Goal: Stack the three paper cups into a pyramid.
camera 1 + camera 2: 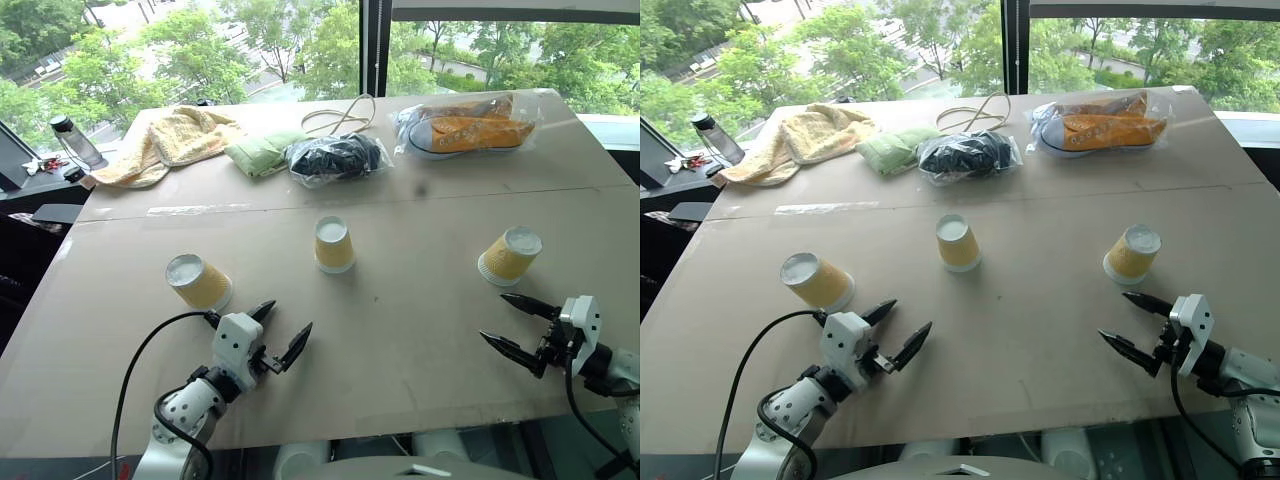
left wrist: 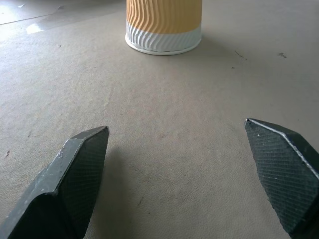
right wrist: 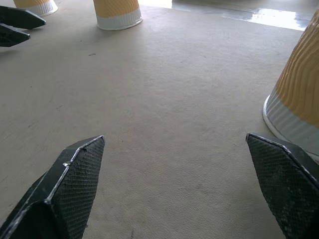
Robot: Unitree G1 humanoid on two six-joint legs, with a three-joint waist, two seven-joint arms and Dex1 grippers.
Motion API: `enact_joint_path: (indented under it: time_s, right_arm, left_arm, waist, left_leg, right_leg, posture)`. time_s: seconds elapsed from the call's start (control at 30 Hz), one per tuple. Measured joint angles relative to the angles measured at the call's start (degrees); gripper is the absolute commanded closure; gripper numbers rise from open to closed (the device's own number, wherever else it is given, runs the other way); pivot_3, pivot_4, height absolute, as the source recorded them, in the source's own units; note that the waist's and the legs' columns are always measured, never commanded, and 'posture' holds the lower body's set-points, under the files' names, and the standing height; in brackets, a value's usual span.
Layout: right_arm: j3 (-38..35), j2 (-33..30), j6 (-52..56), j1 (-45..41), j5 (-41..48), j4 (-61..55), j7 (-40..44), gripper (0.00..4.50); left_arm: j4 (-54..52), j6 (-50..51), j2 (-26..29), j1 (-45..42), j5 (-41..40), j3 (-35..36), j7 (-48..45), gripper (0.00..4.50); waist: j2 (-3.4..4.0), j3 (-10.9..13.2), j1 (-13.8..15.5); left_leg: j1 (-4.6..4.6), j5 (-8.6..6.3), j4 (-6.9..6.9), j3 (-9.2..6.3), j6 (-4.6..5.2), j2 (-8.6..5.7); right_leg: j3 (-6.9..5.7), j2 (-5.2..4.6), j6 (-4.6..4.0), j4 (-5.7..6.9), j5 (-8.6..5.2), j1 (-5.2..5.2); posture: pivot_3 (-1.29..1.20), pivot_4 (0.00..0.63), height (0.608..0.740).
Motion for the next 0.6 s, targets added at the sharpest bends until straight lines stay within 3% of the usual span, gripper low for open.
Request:
enact_joint_path:
  time_s: [0.6]
  right_arm:
    - [1.68, 0.81, -0.07, 0.07, -0.7, -1.46, -1.14, 0.0]
  left_arm:
    - [-1.61, -0.22, 1.56, 3.93, -7.58, 1.56, -6.94, 0.03]
  waist:
    - [-0.1, 0.05, 0.2]
  left_leg:
    - [-0.03, 0.0, 0.01, -0.04, 0.0, -0.01]
  right_leg:
    - [-0.04, 0.03, -0.03, -0.02, -0.02, -0.03]
  posture:
    - [0.0, 0.15, 0.74]
